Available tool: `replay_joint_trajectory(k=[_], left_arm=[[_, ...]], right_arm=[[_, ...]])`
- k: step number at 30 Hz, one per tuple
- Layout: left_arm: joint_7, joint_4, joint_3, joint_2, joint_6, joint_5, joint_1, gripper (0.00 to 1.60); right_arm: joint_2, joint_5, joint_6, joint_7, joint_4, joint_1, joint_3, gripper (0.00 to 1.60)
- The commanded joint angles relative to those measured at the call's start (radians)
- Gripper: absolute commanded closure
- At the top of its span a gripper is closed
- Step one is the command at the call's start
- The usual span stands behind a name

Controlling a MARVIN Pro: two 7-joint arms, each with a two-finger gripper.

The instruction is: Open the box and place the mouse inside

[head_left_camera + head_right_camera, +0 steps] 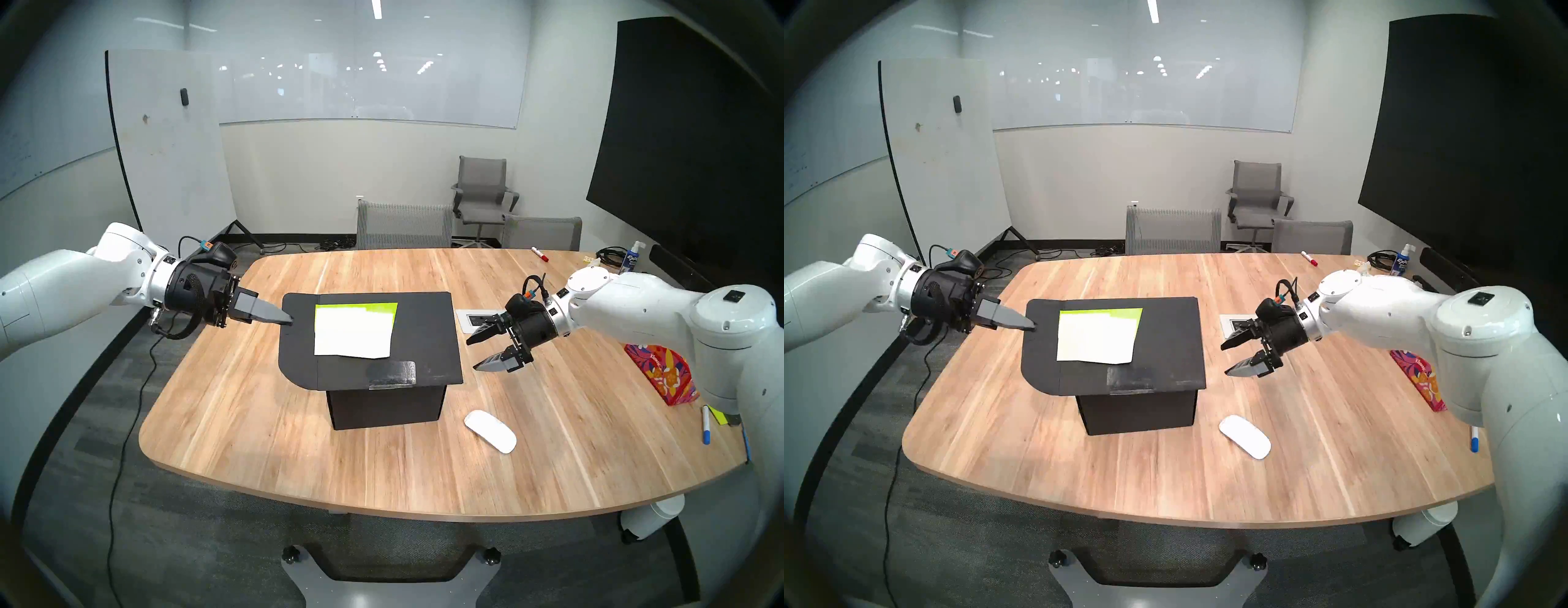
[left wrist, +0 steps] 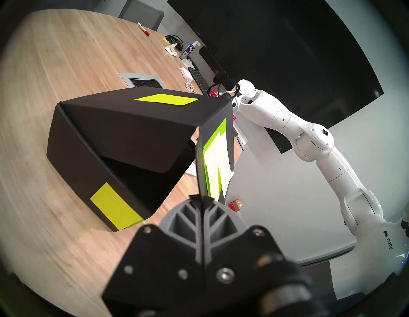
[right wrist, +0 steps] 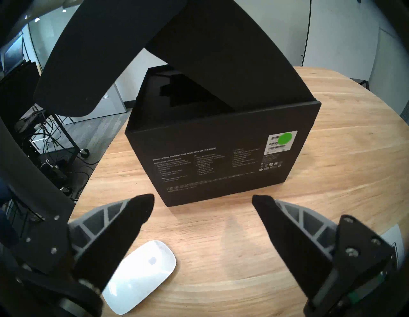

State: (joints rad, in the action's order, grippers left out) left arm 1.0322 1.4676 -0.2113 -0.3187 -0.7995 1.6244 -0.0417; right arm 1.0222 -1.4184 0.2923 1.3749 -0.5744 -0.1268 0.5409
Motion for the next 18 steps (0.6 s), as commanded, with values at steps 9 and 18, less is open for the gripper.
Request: replay_joint_trajectory(k=[9, 18], left_arm=[[0.096, 0.012, 0.031, 0.017, -0.006, 0.025, -0.021, 1.60], [0.093, 0.003, 0.036, 0.018, -0.005, 0.025, -0.020, 1.60]], right_arm=[[0.074, -0.011, 0.004, 0.070, 0.101, -0.009, -0.023, 0.00], [0.094, -0.014, 0.007, 0.102, 0.145, -0.023, -0.034, 0.00]])
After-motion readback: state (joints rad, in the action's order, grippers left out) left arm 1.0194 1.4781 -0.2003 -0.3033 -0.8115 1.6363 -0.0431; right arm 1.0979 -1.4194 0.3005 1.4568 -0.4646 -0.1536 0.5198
